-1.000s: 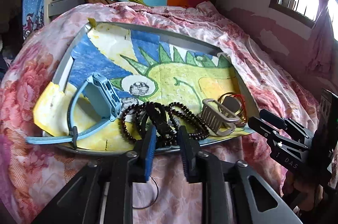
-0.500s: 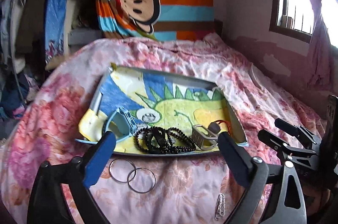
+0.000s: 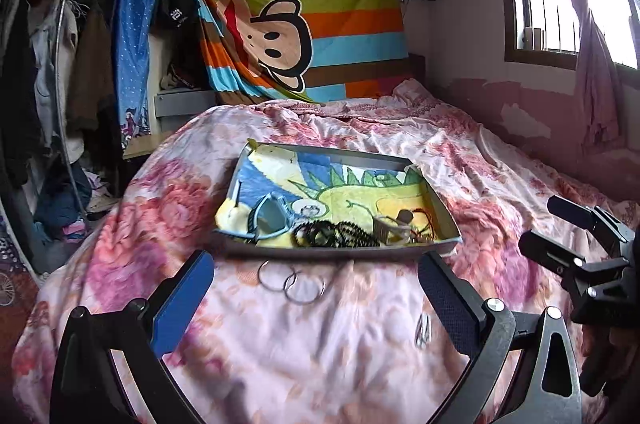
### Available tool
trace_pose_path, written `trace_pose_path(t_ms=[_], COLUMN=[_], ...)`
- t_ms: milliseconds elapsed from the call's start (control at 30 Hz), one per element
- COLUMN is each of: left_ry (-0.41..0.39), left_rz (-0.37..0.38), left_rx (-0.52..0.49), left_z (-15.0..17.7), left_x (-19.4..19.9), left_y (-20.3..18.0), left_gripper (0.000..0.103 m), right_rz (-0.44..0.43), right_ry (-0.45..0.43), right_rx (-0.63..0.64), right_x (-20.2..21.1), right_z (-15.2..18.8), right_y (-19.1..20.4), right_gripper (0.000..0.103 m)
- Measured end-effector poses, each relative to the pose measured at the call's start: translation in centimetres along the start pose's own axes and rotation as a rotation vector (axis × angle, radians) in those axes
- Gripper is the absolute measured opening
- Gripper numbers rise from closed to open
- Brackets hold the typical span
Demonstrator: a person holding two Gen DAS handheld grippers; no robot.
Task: Organize jewelry
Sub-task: 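Withdraw both grippers from the tray, then move the left gripper to the silver hoop earrings while the right gripper approaches the silver hair clip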
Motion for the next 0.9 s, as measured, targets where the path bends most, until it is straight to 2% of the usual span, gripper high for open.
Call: trace_pose_path(t_ms=[267, 467, 667, 767, 900], left_ry=[-0.017, 0.001, 0.031, 0.053, 0.1], left_rz=[-0.008, -0.03, -0.023, -0.035, -0.055], left_rx=[0.03, 0.076, 0.11, 0.1, 0.065], left_z=[2.2, 4.3, 5.6, 6.2, 7.1], left_x=[4.5, 6.6, 7.5, 7.2, 6.2], left_y=[1.3, 2.7, 3.3, 3.3, 2.9], left_gripper=[0.103, 0.103, 0.103, 0.103, 0.103], right_rz=[-0.014, -0.011, 0.017, 0.023, 0.026], right_ry=[0.001, 0.049, 0.147, 0.2, 0.225], right_rx=[-0.057, -0.05, -0.024, -0.014, -0.003], right_x=[3.3, 4.4, 4.0, 3.1, 2.6], right_z=[1.7, 3.6, 5.7, 6.6, 7.0], right_y=[0.8, 1.8, 2.7, 2.8, 3.1], right_gripper=[0.094, 0.094, 0.094, 0.094, 0.094])
Point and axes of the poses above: each gripper's, at about its wrist camera, not at the fingertips, and x roughly against the way its jaws point, y to its left, z to its underside, the point moved 3 cm from there along -x, roughly the way its jaws point, and after that the axes turned 2 degrees about -y, right-handed, at the moved point
